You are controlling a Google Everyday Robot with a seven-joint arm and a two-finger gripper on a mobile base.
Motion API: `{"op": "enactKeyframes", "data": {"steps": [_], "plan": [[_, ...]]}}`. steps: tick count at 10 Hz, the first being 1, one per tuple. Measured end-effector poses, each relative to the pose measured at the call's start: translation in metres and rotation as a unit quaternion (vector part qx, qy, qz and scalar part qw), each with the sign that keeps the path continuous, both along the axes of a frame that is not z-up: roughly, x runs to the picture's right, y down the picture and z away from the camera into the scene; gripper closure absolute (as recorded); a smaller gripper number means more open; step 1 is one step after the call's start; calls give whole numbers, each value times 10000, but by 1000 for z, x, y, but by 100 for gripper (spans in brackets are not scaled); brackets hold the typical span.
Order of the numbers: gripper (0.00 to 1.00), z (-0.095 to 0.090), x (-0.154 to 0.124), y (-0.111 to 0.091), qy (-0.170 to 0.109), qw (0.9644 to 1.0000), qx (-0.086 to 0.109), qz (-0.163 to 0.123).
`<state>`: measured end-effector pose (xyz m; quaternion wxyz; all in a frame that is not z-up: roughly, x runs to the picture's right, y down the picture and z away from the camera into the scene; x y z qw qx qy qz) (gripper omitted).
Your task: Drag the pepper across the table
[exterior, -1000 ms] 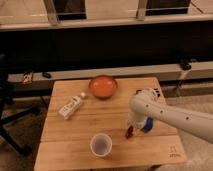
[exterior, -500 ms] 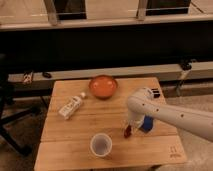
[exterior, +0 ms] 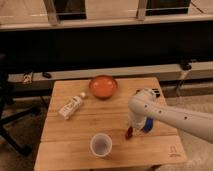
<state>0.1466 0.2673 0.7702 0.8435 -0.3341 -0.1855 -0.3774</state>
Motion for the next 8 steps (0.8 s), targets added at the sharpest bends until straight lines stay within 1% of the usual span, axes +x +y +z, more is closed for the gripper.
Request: {"op": "enactKeyframes", "data": {"steps": [5, 8], "plan": [[100, -3, 5, 0, -4, 10000, 6, 25], [100, -5, 12, 2, 25, 10000, -4, 75]]}}
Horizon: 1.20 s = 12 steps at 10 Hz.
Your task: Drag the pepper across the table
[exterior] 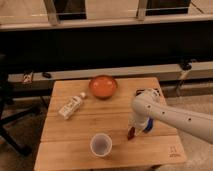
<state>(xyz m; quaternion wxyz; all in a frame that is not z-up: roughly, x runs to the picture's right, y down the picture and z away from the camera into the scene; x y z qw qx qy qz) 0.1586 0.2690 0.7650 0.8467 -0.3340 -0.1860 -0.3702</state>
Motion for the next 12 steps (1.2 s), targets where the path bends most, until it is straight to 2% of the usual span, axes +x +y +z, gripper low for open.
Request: {"op": "enactKeyframes", "data": {"steps": [5, 12], "plan": [[100, 0, 16, 0, 58, 9999, -26, 109], [100, 10, 29, 11, 132, 9996, -197, 148]]}}
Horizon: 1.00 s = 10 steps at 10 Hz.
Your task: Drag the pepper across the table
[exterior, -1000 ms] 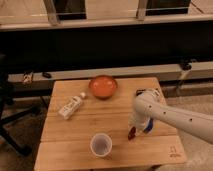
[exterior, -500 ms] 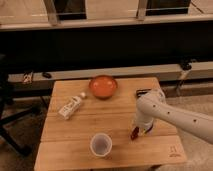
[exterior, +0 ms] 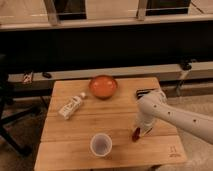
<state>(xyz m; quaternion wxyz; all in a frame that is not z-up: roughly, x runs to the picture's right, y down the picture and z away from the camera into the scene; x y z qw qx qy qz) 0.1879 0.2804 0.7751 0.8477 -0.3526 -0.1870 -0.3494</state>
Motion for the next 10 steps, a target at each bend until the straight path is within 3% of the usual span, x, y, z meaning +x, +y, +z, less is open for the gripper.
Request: {"op": "enactKeyframes", "data": {"steps": [10], "plan": [[100, -4, 12, 5, 82, 10000, -54, 17]]}}
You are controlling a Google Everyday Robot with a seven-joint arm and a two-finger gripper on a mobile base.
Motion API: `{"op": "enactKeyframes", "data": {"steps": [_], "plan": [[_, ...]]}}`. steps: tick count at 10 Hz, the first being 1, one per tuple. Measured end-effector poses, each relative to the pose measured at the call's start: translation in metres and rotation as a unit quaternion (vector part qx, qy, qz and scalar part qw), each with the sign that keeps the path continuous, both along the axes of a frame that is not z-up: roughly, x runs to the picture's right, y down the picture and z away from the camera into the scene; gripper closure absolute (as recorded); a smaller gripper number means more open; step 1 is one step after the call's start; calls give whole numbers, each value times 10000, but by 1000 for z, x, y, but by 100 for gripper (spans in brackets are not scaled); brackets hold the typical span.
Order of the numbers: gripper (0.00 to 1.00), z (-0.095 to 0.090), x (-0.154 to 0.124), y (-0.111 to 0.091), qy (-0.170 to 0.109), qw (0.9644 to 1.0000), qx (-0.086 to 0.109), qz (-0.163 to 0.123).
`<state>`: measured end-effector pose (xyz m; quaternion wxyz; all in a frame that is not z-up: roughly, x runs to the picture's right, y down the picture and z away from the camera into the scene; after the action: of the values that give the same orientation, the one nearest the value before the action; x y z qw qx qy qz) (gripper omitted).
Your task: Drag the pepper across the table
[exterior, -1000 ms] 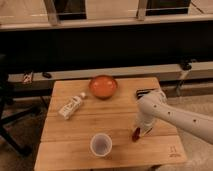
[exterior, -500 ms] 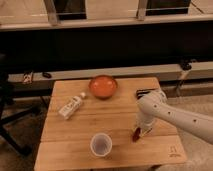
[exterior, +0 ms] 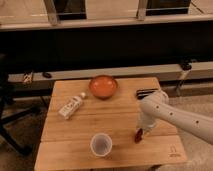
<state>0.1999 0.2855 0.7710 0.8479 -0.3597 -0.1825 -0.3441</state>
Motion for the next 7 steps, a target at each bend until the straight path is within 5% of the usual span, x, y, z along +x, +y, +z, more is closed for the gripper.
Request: {"op": "enactKeyframes", "data": {"steps": [7], "plan": [[100, -5, 13, 7, 137, 9999, -49, 20]]}}
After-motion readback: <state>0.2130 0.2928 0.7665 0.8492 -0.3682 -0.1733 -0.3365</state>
